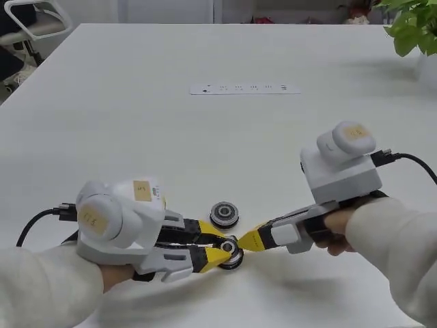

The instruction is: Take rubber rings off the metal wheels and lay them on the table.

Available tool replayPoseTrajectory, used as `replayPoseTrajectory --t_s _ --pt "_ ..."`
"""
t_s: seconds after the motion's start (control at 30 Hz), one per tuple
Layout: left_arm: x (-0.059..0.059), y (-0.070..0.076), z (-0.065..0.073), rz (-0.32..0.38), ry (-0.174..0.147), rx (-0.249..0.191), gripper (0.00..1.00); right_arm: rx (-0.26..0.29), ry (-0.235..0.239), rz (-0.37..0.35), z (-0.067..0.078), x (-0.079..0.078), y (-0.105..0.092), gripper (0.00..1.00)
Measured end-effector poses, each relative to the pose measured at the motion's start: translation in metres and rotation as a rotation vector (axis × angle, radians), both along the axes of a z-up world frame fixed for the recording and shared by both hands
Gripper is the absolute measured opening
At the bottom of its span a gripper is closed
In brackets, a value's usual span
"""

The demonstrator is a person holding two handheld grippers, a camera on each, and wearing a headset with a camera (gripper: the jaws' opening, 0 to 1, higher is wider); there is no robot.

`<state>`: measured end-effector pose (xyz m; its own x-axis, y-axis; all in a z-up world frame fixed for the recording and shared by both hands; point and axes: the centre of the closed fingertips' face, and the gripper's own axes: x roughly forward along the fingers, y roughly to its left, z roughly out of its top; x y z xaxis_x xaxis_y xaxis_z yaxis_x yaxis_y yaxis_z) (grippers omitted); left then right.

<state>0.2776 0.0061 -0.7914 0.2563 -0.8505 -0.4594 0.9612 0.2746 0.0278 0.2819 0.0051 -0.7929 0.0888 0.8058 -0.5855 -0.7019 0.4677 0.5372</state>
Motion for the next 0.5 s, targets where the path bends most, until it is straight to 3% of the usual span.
replayPoseTrajectory --t_s 0.5 --pt "0.0004 0.0002 0.0001 0.001 0.000 -0.001 0.14 0.005 -0.003 0.006 0.0007 0.0015 0.0003 0.00"
